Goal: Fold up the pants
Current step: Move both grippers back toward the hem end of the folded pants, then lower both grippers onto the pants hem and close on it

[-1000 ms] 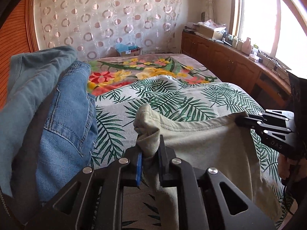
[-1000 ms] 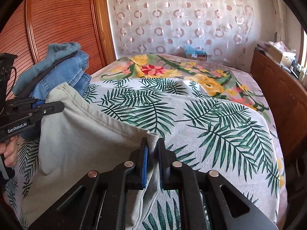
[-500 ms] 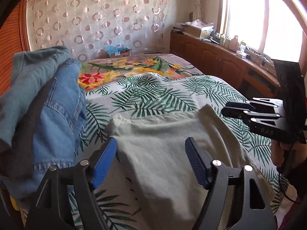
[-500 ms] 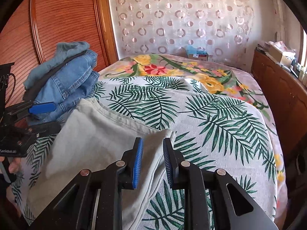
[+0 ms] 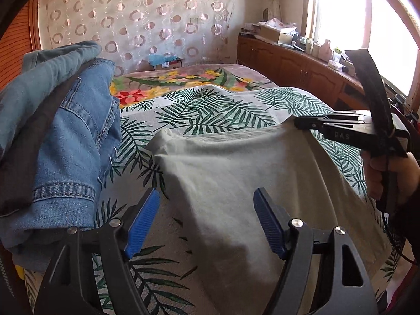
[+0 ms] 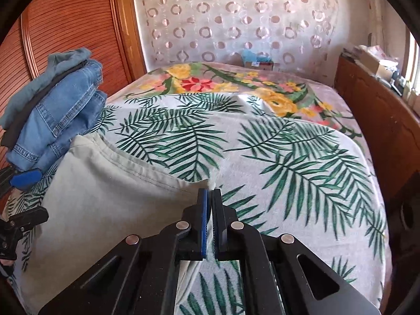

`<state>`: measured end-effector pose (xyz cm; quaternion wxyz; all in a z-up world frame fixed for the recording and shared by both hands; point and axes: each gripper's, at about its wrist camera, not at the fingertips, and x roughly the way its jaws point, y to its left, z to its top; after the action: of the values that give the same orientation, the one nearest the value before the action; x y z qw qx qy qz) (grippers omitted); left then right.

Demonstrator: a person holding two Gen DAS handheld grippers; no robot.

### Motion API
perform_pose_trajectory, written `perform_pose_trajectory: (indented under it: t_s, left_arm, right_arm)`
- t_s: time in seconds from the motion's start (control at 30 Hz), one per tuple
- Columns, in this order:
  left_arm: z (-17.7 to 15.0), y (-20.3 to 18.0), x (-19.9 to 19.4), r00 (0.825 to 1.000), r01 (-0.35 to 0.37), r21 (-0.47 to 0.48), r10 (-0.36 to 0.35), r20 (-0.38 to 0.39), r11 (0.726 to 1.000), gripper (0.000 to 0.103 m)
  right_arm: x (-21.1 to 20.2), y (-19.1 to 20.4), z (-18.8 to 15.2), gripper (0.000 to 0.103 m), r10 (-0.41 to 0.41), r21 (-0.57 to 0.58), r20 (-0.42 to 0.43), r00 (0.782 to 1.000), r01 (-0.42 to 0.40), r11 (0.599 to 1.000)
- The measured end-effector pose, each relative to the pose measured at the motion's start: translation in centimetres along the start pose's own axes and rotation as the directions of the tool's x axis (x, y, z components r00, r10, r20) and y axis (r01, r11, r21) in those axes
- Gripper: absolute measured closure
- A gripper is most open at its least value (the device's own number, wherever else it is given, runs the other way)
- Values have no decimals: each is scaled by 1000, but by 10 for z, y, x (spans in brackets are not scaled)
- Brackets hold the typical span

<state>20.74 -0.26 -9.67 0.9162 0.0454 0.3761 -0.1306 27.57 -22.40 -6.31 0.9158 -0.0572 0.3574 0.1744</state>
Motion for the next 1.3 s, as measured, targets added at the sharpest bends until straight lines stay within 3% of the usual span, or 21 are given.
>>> perform_pose_trajectory:
  t_s: [0.17,0.4,0.6,0.93,1.3]
  left_arm:
    - [-3,1,-5,1000,4,-12,-4,3,1000,28]
    - [-13,-4,-26,1000,26,-14,-26,17,1000,28]
    - [-25,-11,-43,999,33,-15,-33,17,999,28]
    - [-57,-25,-66,1000,24,-1,-24,10,1000,28]
    - [-79,-30,-78,1000,24,-21,-24,0,1000,28]
  right_arm:
    - [-2,3,-2,100,-9,-1,-24,1000,9,1000]
    - [-47,12,-21,84,53,-30,3,999,-53,998]
    - [-98,31,-59,84,103,-66,18,995,-101,993]
    - [-157,42,-121,84,102,-48,25,995,-100,994]
    - [-184,51,-147,84,94,-33,16,995,-93,995]
